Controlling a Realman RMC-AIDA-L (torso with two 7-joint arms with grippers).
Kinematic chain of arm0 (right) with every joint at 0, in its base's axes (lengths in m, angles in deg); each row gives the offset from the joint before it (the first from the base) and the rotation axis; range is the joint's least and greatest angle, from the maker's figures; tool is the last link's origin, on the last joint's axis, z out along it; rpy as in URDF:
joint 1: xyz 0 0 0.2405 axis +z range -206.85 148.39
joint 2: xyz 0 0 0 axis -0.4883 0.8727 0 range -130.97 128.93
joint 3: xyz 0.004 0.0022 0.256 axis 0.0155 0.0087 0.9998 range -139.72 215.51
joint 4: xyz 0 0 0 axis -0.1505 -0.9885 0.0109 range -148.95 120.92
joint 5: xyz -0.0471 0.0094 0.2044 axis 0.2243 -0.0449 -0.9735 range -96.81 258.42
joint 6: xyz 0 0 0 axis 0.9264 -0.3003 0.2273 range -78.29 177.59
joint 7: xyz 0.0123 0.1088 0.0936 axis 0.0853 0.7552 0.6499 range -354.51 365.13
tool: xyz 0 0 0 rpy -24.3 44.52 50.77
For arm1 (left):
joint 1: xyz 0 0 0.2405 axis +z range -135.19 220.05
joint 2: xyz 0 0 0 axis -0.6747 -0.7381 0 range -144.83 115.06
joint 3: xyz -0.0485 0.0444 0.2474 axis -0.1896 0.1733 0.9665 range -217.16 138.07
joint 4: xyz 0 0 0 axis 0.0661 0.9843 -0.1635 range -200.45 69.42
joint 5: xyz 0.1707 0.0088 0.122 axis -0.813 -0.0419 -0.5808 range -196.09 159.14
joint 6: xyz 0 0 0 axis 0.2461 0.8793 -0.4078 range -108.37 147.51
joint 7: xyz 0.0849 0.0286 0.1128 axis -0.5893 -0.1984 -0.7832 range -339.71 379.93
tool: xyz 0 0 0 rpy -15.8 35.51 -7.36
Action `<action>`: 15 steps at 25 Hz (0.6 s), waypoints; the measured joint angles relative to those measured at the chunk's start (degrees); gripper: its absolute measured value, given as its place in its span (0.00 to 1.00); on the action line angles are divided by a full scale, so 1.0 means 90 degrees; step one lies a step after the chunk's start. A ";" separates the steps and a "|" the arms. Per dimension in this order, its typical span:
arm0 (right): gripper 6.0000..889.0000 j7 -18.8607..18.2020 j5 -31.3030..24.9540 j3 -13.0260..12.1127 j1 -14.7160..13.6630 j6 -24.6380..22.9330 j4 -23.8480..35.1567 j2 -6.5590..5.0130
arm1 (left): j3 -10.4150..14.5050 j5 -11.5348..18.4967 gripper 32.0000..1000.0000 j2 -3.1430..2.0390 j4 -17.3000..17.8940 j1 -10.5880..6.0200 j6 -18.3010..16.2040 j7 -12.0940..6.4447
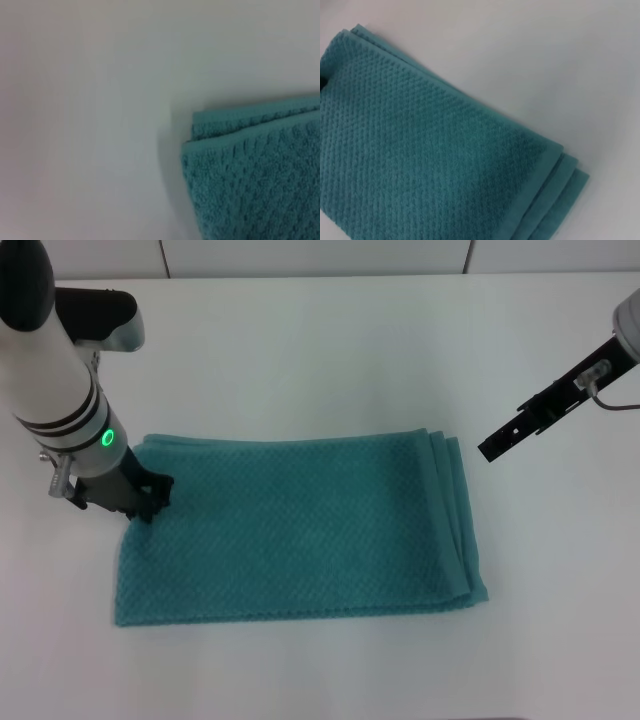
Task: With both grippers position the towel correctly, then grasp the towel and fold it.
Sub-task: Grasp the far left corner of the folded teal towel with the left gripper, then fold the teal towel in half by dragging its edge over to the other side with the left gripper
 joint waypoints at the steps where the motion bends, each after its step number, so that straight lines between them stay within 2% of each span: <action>1: 0.96 0.0000 0.0000 0.0000 0.0000 0.0000 0.0000 0.0000 | 0.0000 0.0000 0.06 0.0000 0.0000 -0.0003 0.0000 -0.0001; 11: 0.96 0.0000 -0.0010 0.0011 0.0000 0.0000 0.0000 0.0000 | 0.0000 -0.0024 0.05 -0.0007 0.0029 -0.0005 -0.0026 -0.0023; 15: 0.96 0.0000 -0.0022 0.0030 -0.0001 0.0003 0.0000 0.0000 | -0.0006 -0.0097 0.05 -0.0040 0.0043 -0.0004 -0.0039 -0.0024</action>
